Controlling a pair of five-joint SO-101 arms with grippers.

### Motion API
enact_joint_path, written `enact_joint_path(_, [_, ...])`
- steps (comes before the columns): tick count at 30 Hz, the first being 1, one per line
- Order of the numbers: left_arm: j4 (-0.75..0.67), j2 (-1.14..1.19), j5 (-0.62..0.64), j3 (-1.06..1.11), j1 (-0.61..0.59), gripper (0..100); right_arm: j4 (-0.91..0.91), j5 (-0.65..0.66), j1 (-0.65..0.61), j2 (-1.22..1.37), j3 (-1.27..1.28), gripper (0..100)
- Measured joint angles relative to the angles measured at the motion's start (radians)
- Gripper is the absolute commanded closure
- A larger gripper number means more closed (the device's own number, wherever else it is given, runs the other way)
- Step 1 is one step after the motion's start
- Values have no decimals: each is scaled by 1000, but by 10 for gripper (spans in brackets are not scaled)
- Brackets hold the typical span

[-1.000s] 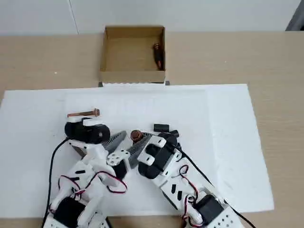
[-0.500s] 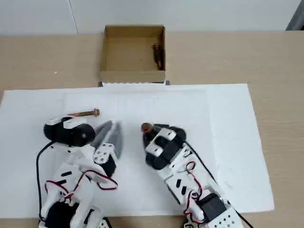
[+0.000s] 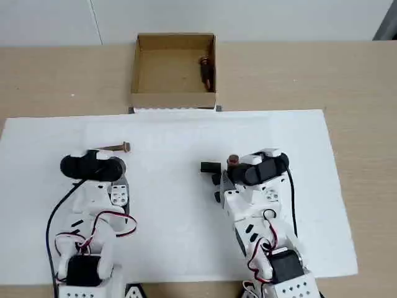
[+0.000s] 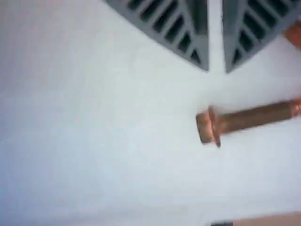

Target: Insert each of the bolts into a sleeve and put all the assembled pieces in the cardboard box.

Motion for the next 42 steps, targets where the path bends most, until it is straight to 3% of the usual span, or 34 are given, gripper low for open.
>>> enact_joint_path(7, [0, 0, -5, 38, 0, 994, 14, -6, 0, 232, -269, 996])
enact_joint_path(27, [0, 2, -6, 101, 0, 994, -132, -9, 0, 1623, -1330, 995])
enact_joint_path(42, [0, 2, -6, 101, 0, 994, -222, 163, 0, 2381, -2071, 994])
